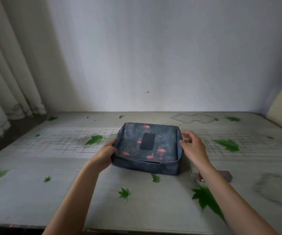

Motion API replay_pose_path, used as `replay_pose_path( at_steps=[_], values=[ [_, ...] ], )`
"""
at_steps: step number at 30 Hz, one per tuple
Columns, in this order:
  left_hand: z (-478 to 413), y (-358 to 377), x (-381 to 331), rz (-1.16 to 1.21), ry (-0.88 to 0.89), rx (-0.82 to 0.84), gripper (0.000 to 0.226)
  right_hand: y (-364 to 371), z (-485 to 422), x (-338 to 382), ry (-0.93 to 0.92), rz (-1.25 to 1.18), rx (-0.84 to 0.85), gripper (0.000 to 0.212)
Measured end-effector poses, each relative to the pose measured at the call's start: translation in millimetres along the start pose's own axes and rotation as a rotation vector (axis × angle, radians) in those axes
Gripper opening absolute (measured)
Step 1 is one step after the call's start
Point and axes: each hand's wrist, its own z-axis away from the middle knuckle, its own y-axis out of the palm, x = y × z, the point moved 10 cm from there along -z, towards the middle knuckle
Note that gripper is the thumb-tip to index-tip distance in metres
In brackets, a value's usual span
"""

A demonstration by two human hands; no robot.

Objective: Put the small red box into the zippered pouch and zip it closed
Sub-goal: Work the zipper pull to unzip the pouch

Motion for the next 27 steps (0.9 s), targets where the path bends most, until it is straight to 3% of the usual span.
replay_pose_path(
  at_steps=[6, 10, 18, 22, 27],
  values=[
    [-6, -9, 0, 0.032, -0.036, 0.038, 0.068, 12, -8, -10, 0.072, -0.079, 0.064, 0.047],
    [-9, -12, -2, 0.005, 0.005, -0.056, 0.06, 12, -10, -14, 0.097, -0.138, 0.032, 0.033],
    [9, -10, -8, 0.024, 0.167, -0.403, 0.043, -14, 3, -13, 0.045, -0.096, -0.222, 0.008],
    [16, 8, 3, 0.076, 0.157, -0.421, 0.06, -19, 8, -12, 0.058, -0.12, -0.322, 0.01],
    [20, 36, 15, 0.177, 0.15, -0.325, 0.058, -25, 11, -15, 0.096, -0.136, -0.394, 0.006]
  ],
)
